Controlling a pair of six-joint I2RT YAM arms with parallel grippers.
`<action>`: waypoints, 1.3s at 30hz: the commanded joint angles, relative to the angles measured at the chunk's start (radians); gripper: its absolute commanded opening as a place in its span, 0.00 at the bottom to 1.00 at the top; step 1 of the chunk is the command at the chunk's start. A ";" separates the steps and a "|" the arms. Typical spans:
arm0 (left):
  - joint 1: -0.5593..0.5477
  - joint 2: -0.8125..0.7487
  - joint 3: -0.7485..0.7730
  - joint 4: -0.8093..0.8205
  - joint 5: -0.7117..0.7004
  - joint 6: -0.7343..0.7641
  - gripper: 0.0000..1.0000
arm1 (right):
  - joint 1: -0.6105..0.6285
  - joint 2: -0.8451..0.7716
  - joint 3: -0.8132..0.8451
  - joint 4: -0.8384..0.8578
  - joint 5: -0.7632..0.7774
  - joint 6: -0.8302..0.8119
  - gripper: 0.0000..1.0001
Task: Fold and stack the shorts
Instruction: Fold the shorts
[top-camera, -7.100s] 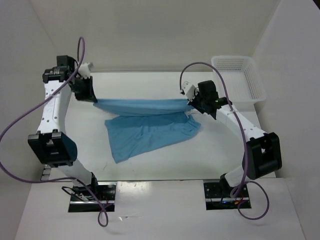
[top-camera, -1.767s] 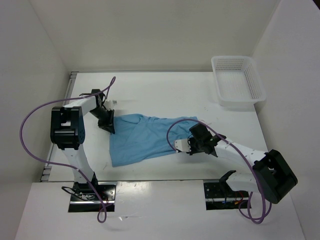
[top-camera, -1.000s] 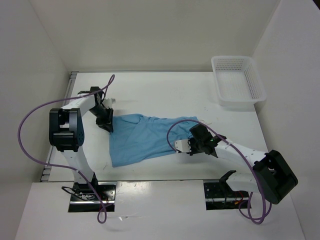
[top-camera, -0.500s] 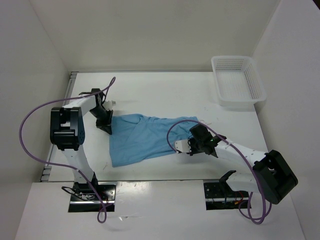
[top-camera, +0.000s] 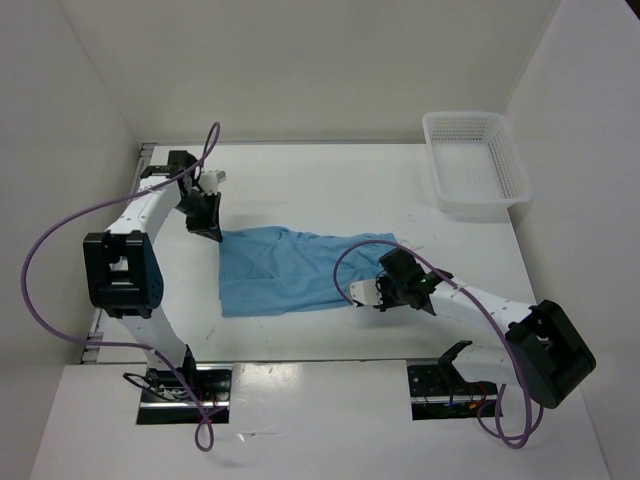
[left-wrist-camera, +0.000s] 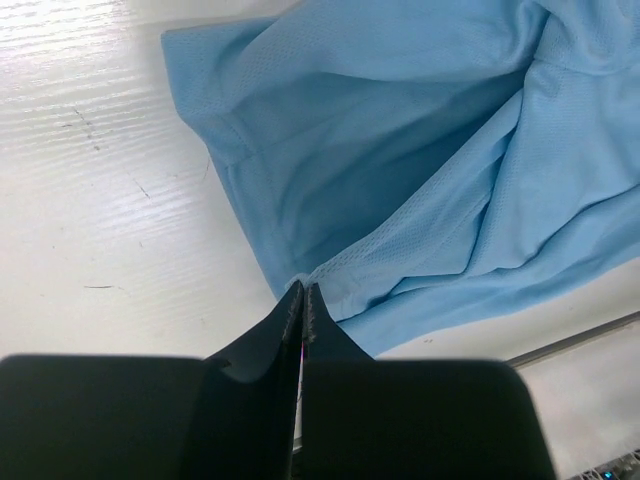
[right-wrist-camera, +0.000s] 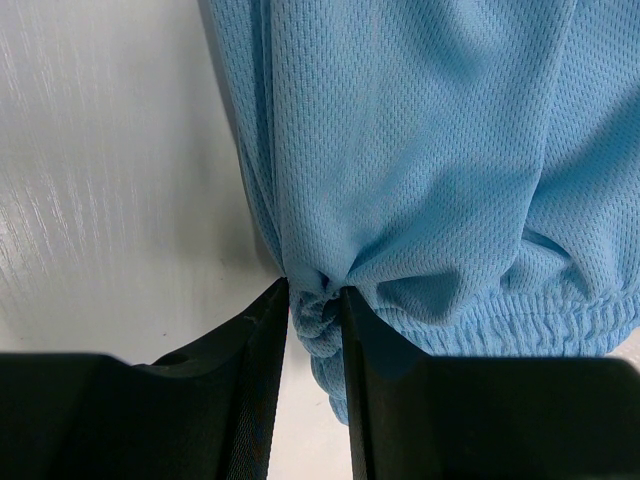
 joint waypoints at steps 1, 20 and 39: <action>0.034 0.066 0.062 -0.024 0.018 0.004 0.00 | 0.011 -0.003 -0.021 -0.032 -0.009 -0.002 0.33; 0.057 0.261 0.213 0.076 -0.051 0.004 0.01 | 0.011 -0.041 -0.008 -0.050 -0.009 0.045 0.33; 0.012 0.315 0.208 0.067 -0.019 0.004 0.18 | 0.194 0.064 0.517 -0.021 -0.228 0.457 0.62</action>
